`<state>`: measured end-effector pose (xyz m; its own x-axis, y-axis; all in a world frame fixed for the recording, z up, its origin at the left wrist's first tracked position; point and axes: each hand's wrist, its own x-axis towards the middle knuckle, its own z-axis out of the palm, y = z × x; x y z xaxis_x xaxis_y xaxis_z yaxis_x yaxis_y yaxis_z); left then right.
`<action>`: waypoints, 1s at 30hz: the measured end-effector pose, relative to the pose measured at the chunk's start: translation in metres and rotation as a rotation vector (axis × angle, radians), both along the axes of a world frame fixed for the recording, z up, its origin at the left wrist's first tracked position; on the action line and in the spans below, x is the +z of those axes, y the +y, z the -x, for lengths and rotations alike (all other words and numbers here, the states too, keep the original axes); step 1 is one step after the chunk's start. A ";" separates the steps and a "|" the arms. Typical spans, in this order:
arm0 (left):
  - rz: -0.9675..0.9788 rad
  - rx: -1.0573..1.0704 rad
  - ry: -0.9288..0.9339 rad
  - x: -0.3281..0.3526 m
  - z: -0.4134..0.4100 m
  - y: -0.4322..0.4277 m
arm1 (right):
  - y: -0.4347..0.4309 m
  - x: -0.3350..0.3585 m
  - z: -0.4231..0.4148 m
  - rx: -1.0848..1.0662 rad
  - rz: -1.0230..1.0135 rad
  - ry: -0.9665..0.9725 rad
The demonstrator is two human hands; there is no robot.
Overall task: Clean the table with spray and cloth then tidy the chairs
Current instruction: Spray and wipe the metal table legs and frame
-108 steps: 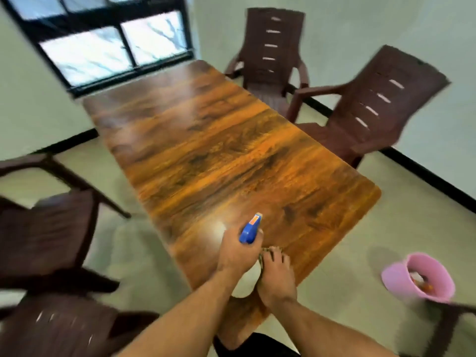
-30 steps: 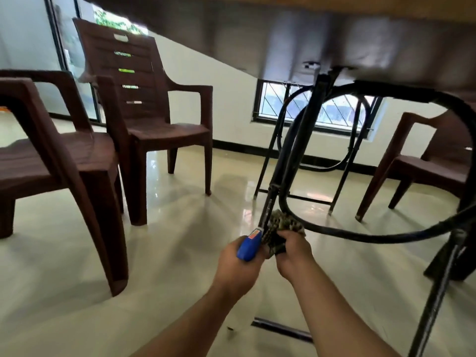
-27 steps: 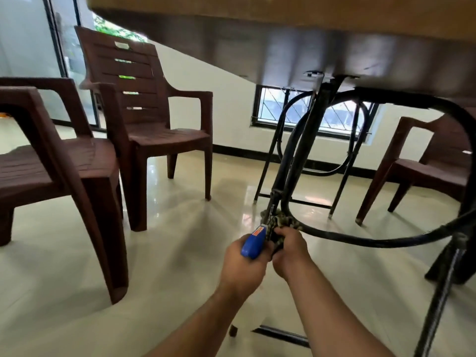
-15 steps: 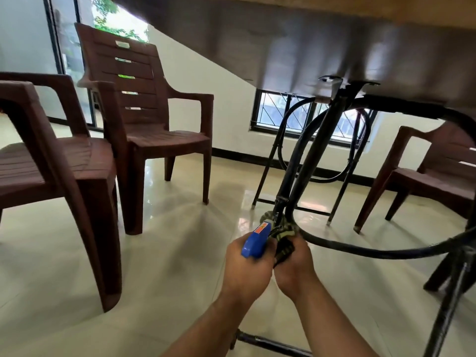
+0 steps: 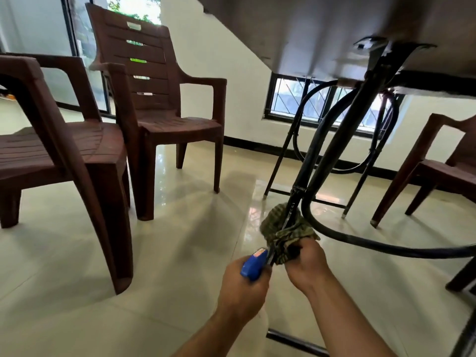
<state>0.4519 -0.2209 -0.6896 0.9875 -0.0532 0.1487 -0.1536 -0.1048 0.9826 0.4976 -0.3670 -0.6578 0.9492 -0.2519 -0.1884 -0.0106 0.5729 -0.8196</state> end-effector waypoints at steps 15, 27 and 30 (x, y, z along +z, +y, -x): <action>-0.175 -0.026 0.252 -0.072 0.007 0.015 | 0.010 -0.076 0.017 0.190 0.314 0.214; -0.332 -0.100 0.371 -0.114 0.021 0.028 | 0.018 -0.109 0.020 0.142 -0.006 0.236; -0.350 -0.120 0.428 -0.126 0.023 0.030 | 0.016 -0.122 0.020 0.111 -0.066 0.244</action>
<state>0.4294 -0.1906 -0.8152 0.9398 -0.1429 -0.3105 0.2202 -0.4419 0.8697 0.4777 -0.3506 -0.7796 0.8948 -0.1287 -0.4275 -0.2687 0.6095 -0.7459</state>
